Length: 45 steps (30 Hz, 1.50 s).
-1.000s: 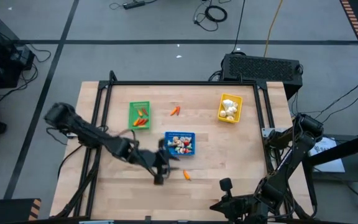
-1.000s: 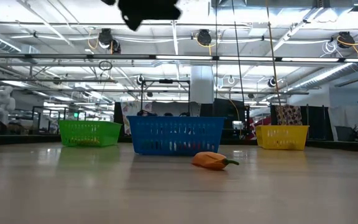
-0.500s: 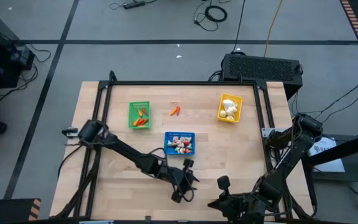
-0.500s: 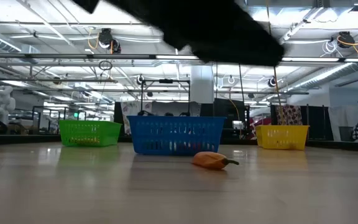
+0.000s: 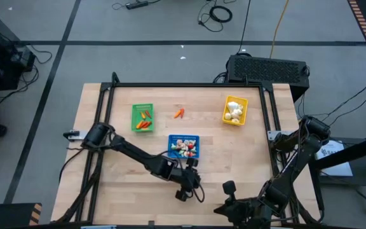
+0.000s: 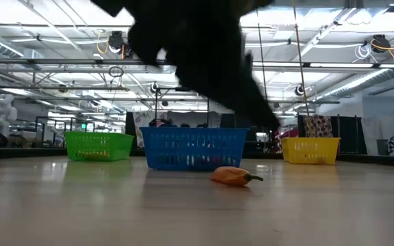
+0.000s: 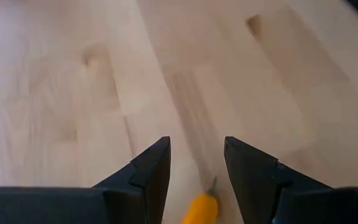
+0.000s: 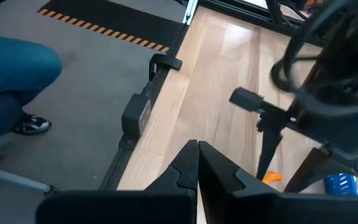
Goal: Sort produce into baskets
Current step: Put the yellow chili pepper into the green bin
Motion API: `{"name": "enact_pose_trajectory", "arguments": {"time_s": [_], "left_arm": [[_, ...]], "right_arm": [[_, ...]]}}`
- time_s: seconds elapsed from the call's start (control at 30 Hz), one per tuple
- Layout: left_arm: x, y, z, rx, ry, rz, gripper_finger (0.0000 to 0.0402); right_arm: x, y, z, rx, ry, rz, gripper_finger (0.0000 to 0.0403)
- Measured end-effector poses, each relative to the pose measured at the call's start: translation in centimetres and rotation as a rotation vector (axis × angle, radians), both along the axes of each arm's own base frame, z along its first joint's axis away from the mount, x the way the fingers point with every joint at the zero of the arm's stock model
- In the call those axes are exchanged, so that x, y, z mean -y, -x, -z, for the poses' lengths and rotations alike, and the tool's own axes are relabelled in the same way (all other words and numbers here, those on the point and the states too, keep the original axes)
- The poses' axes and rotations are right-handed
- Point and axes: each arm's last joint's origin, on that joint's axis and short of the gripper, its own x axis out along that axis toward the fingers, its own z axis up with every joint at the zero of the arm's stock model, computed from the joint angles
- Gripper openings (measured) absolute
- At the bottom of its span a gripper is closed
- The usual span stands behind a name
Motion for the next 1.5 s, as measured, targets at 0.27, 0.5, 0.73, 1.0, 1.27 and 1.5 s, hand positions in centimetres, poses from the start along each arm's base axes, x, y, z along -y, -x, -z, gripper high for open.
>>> {"name": "enact_pose_trajectory", "arguments": {"time_s": [0.27, 0.5, 0.73, 1.0, 1.27, 1.5], "left_arm": [[-0.3, 0.3, 3.2, -0.137, -0.043, 0.004, 0.016], [-0.6, 0.2, 3.4, -0.135, -0.08, -0.022, 0.016], [-0.7, 0.6, 3.6, -0.197, -0.071, -0.009, 0.016], [-0.7, 0.6, 3.6, -0.214, -0.043, 0.015, 0.0149], [-1.2, 0.4, 3.5, -0.246, 0.051, -0.02, 0.0066], [-0.8, -0.3, 0.6, -0.208, 0.101, -0.023, 0.0028]], "right_arm": [[0.0, 0.0, 0.0, -0.004, -0.024, 0.016, 0.0], [0.0, 0.1, 0.1, -0.01, -0.015, 0.015, 0.0], [0.1, 0.1, 0.1, -0.013, -0.012, 0.015, 0.0], [0.1, 0.1, 0.1, -0.013, -0.019, 0.02, 0.0], [0.1, 0.1, 0.1, -0.013, -0.019, 0.02, 0.0], [0.1, 0.1, 0.1, -0.012, -0.012, 0.015, 0.0]]}}
